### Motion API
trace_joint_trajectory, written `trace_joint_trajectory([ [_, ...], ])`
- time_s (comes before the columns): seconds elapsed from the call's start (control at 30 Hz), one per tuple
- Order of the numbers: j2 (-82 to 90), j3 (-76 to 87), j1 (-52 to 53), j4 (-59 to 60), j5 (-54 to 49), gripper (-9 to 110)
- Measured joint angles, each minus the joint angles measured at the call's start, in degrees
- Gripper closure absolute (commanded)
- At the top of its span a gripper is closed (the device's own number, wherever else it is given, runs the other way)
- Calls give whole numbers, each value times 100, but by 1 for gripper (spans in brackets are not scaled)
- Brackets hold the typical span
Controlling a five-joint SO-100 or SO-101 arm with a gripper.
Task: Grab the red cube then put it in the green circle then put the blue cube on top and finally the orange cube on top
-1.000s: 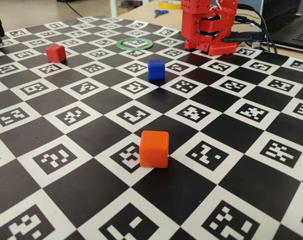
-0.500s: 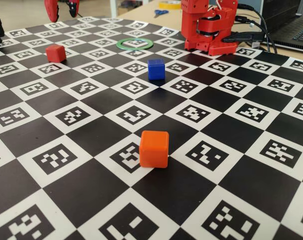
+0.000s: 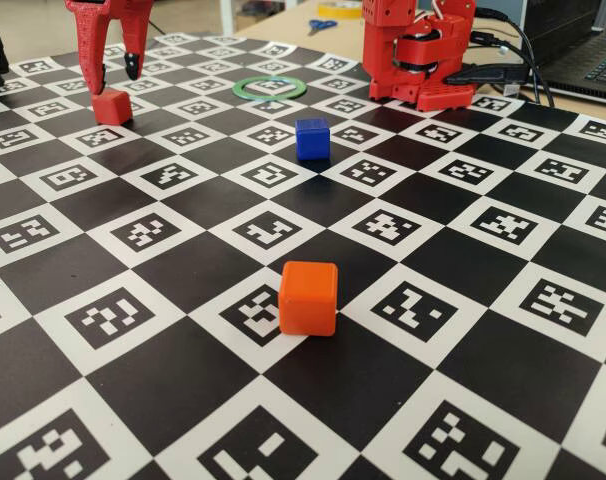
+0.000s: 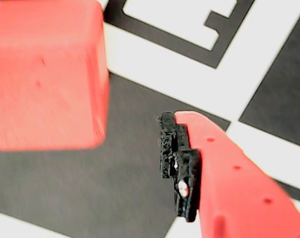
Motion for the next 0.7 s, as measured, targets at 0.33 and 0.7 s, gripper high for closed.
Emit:
trace_joint_trajectory([
  [0.33, -62, 0, 0, -615, 0, 66],
  [0.7, -211, 299, -167, -686, 44, 66],
])
